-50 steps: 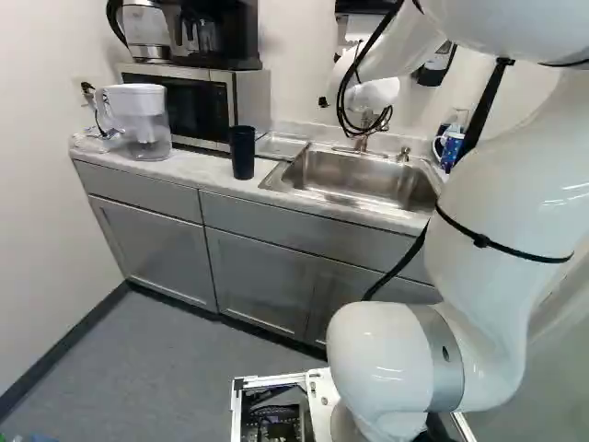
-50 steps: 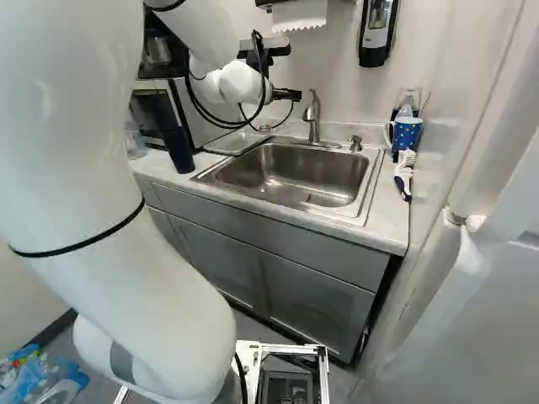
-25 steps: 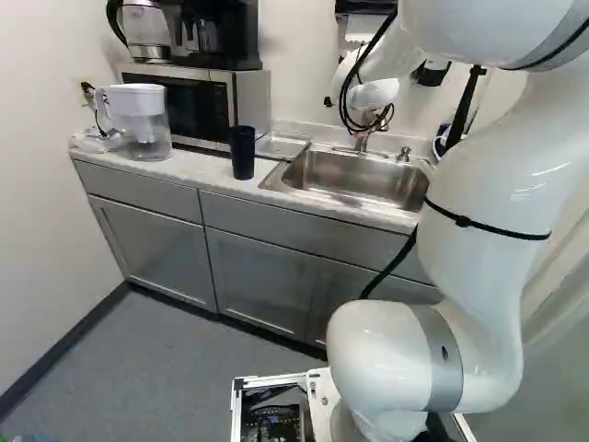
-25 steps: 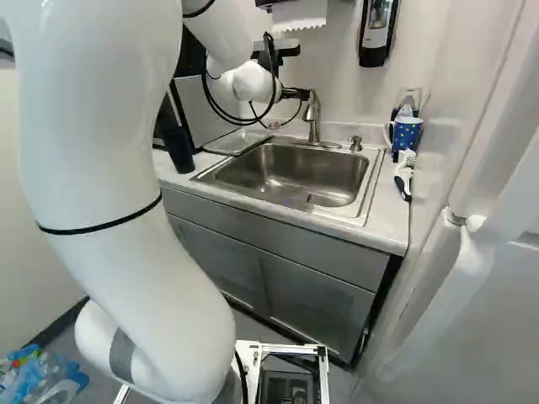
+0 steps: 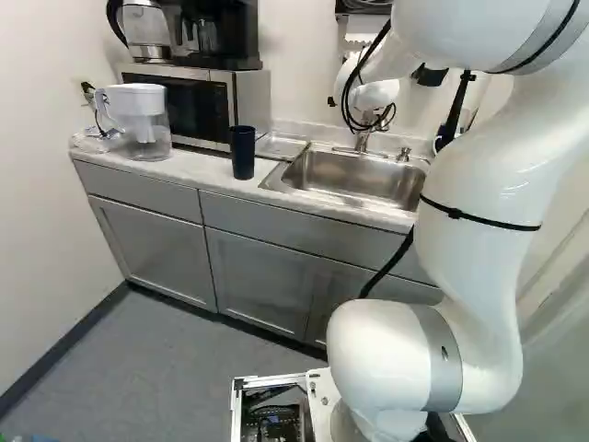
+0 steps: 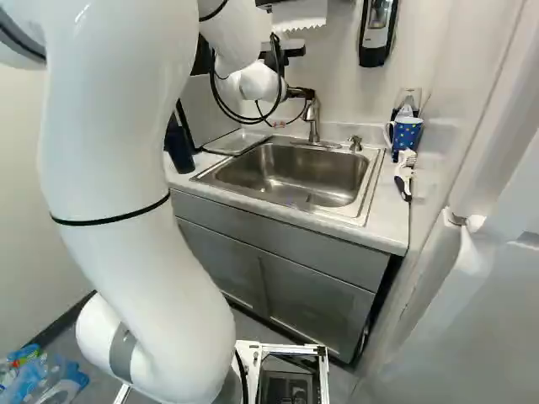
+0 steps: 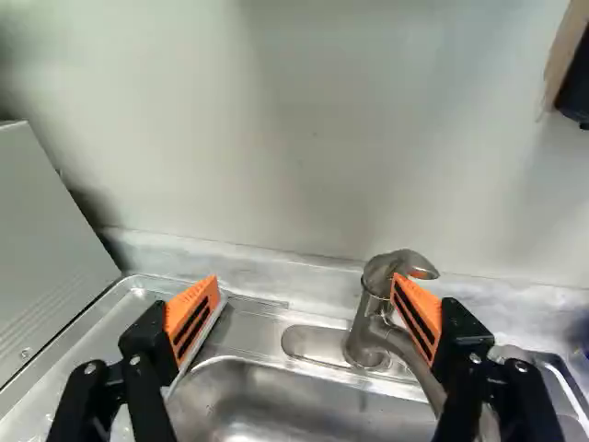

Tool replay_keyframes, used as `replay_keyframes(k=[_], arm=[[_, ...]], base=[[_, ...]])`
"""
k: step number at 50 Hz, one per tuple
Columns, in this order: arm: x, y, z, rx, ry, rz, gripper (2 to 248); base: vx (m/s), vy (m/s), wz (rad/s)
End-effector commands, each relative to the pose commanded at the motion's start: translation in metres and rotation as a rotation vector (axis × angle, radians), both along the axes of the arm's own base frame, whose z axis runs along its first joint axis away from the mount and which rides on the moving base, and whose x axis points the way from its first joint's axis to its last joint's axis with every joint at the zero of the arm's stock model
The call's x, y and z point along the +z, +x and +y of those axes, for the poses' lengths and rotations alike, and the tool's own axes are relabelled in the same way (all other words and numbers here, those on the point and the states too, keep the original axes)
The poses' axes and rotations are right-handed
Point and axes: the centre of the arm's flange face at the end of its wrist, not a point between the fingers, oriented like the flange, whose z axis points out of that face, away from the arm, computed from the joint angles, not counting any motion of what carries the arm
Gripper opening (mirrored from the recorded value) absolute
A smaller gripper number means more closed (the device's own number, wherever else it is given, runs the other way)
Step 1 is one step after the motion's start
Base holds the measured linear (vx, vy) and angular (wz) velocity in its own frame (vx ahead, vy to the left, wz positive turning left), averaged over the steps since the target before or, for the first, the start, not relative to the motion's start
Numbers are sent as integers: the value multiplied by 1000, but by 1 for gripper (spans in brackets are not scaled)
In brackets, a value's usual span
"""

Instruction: Rinse the cup and place it in the tray

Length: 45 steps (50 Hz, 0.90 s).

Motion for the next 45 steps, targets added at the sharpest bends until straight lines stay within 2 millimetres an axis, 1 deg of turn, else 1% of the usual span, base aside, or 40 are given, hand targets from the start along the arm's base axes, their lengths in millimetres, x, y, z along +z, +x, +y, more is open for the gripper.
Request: replay_keyframes(k=[17, 45], arm=[[-1, 8, -8, -9, -1, -3, 247], [-1, 11, -8, -10, -2, -7, 247]], base=[[0, 0, 0], [0, 0, 0]])
